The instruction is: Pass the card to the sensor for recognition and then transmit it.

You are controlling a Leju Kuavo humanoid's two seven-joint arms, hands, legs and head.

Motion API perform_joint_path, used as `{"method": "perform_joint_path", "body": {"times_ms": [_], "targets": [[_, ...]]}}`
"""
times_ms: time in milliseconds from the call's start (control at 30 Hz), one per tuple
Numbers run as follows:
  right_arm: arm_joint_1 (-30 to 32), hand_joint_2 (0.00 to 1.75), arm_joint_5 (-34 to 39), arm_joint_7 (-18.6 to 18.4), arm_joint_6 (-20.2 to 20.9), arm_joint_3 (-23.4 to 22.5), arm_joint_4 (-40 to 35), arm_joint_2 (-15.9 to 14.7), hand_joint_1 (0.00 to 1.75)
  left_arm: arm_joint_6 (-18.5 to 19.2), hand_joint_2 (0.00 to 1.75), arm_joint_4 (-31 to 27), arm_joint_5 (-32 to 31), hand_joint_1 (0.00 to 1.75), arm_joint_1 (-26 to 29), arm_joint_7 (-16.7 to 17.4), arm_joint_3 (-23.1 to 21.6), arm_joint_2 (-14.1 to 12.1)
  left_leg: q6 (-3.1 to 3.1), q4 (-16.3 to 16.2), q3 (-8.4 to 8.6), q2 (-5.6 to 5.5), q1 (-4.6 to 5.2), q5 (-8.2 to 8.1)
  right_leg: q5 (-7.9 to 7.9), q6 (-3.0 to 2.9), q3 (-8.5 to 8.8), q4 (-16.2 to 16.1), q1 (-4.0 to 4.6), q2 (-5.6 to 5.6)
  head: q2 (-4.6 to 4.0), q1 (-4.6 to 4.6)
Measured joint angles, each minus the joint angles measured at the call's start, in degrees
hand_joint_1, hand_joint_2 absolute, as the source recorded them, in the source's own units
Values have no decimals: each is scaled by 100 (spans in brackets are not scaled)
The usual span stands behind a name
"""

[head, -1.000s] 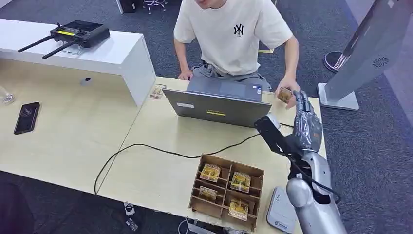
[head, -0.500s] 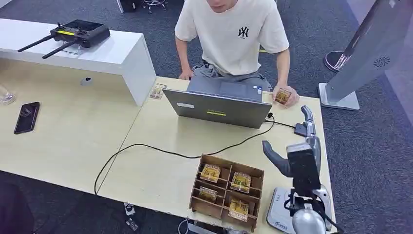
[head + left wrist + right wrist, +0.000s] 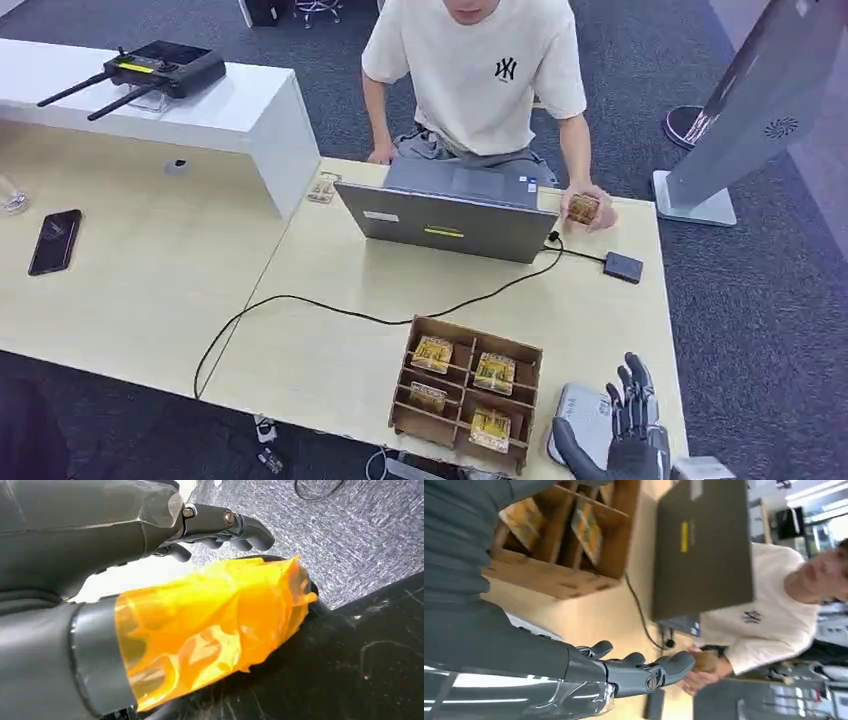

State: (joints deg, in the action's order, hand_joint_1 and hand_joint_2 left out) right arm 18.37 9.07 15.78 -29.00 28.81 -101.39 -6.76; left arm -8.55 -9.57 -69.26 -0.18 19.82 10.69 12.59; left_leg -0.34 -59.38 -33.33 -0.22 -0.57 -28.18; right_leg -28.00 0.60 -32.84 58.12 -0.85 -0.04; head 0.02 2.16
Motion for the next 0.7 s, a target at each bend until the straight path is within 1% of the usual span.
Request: {"method": "perform_joint_path", "body": {"times_ms": [167,267,500,567,600,633,667,700], "targets": [[-116,175,59,0,-2,535,57,-367,0,-42,0,0,-17,0,5,-55,7,0,0,0,2,-2,-1,2,1,-1,0,0,0,-1,0,0],[-168,175,59,0,-28,732,100,-465,0,-41,0,0,-17,0,7,-63,7,0,-2,0,4,-2,-1,4,1,-1,0,1,0,-2,0,0],[-302,175,-38,-4,-13,983,166,-610,0,-39,0,0,2,0,7,-92,11,0,-2,0,3,-2,-1,4,1,-1,0,1,1,-2,0,-2],[-375,175,-97,-9,72,1112,199,-662,0,-6,0,0,68,0,5,-96,31,-31,-2,0,2,-2,-1,4,1,-1,0,1,1,-2,0,-2],[-435,175,-103,0,159,1181,221,-690,0,65,0,0,139,0,4,-135,78,-112,-2,0,0,-1,-1,4,1,-1,0,1,1,-1,0,-2],[-505,175,-136,22,288,1280,256,-736,0,213,0,0,247,0,3,-294,131,-251,-2,1,1,1,-3,4,1,-1,1,1,3,0,0,0],[-563,175,-175,31,335,1342,291,-763,0,340,0,0,311,0,2,-440,164,-361,-2,1,2,6,-7,4,1,-2,1,1,8,1,0,-4],[-642,175,-307,42,343,1431,352,-789,0,516,0,0,374,0,0,-656,199,-531,-3,1,2,7,-12,4,1,-3,1,1,10,1,0,-9]]}}
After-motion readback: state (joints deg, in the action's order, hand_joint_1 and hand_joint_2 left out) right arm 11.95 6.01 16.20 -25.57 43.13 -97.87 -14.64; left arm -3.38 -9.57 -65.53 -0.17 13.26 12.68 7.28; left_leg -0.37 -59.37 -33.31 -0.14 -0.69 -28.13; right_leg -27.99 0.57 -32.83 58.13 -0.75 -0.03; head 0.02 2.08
